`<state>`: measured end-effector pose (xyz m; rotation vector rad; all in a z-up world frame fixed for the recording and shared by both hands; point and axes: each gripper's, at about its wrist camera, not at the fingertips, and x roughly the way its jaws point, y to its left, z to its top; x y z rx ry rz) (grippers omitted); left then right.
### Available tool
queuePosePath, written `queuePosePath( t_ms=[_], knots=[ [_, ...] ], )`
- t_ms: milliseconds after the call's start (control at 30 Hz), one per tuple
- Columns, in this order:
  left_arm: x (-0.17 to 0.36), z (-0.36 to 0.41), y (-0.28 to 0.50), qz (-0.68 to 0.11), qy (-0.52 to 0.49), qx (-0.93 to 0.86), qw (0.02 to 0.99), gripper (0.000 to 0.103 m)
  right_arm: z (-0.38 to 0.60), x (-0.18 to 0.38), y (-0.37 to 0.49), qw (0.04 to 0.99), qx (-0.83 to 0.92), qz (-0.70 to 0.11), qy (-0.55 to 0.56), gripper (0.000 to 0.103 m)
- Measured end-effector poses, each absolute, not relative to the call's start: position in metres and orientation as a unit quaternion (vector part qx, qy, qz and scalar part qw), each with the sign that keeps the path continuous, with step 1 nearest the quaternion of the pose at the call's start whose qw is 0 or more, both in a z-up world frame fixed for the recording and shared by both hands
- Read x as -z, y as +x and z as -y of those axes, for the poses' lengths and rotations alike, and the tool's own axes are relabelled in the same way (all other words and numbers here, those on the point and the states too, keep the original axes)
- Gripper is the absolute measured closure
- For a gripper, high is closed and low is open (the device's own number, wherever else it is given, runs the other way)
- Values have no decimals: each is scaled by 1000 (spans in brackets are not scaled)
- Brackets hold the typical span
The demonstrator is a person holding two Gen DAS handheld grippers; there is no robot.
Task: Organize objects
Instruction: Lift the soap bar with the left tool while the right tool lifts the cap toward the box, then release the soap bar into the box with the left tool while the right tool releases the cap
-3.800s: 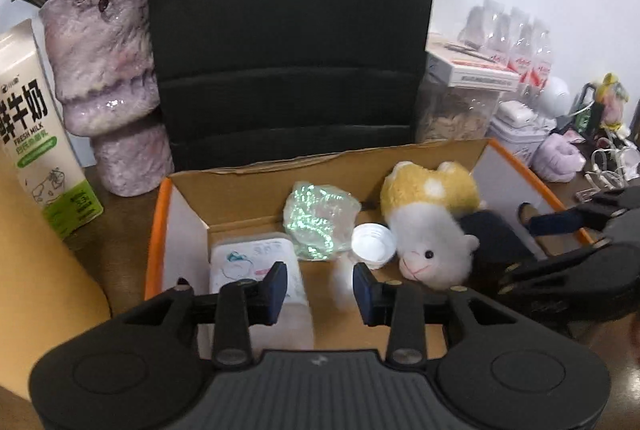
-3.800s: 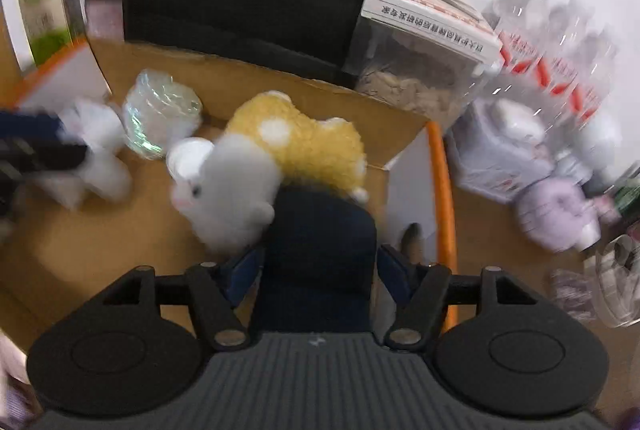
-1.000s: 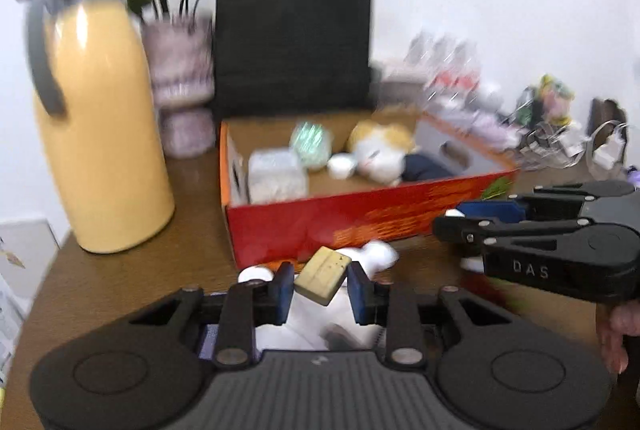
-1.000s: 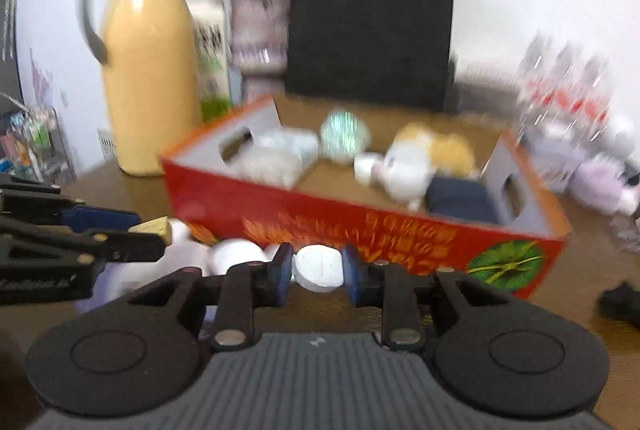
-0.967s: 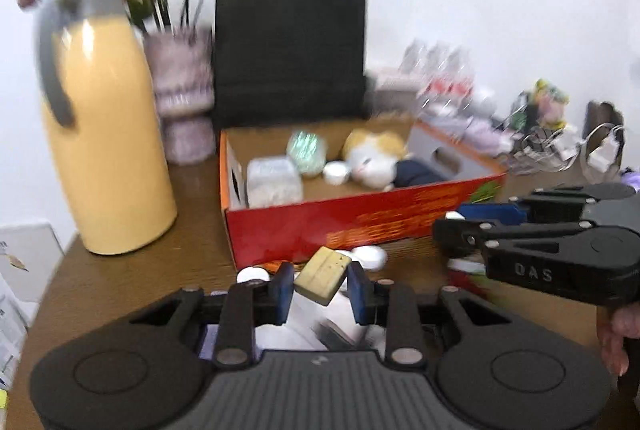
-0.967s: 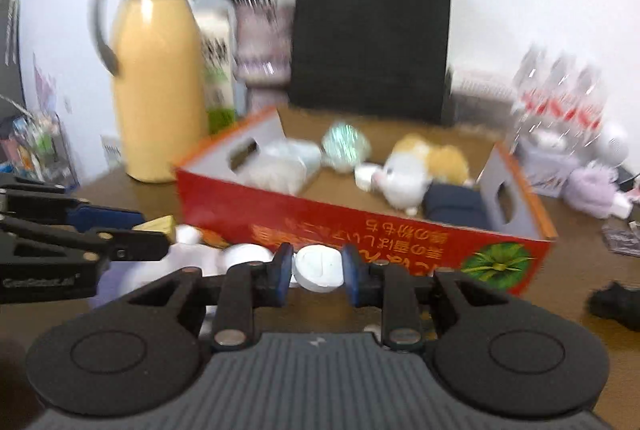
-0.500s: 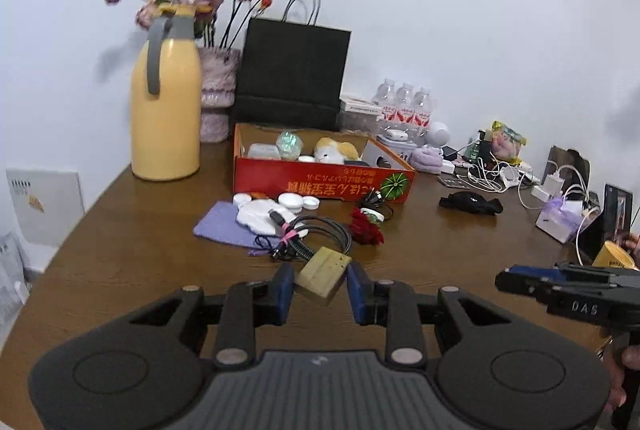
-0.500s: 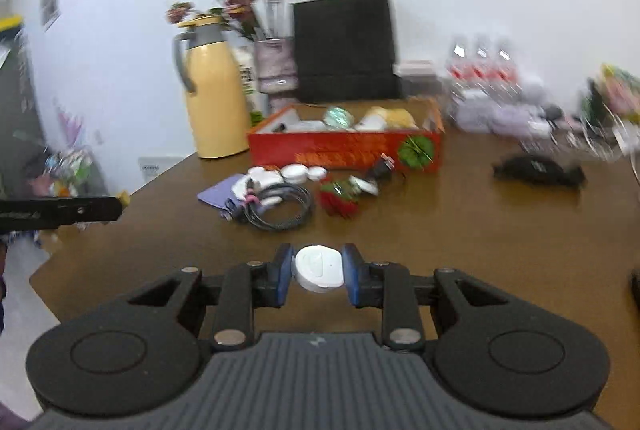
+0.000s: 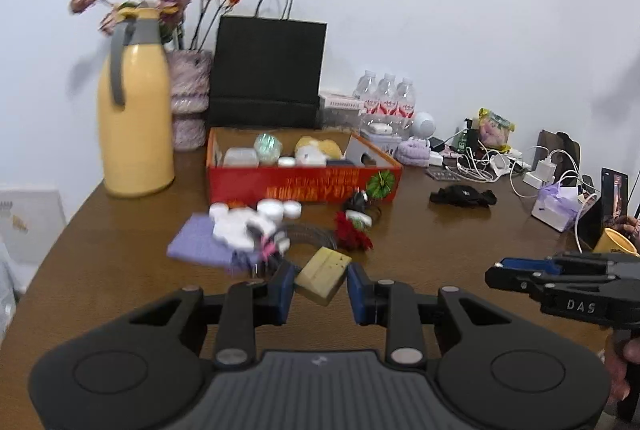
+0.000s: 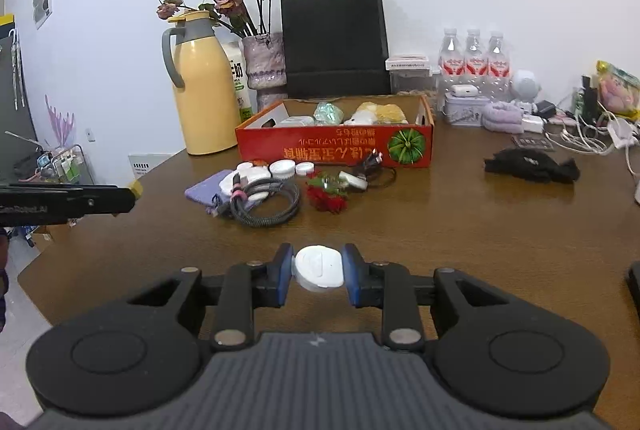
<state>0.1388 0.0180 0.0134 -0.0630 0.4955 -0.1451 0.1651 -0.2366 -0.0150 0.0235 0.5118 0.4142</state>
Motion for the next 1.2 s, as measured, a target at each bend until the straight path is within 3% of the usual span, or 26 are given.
queuePosePath(
  t_ms=[300,500,633,700,733,767,1067,1200],
  knots=[
    [-56,-35,348,-260,-1,98,961,76,228,-42,349,957,-199,-208,-28,76],
    [-23,-51,520,-379,-65,64,921,76,202,-35,523,942,-179,-284,-25,76],
    [-1,-60,582,-410,-78,16,908,70,194,-14,606,928,-156,-337,-14,75],
    [5,-62,598,-418,-74,16,905,59,191,-4,635,929,-126,-347,-19,64],
    [5,-64,601,-417,-74,17,906,54,190,-1,644,928,-118,-353,-21,45],
    [3,-66,601,-412,-73,13,908,47,192,1,650,928,-114,-355,-18,37],
    [-27,-72,558,-386,-58,3,921,40,198,-25,612,932,-149,-329,-28,27],
    [-53,-60,508,-368,-31,11,929,24,202,-50,568,929,-173,-323,-43,23]
  ],
)
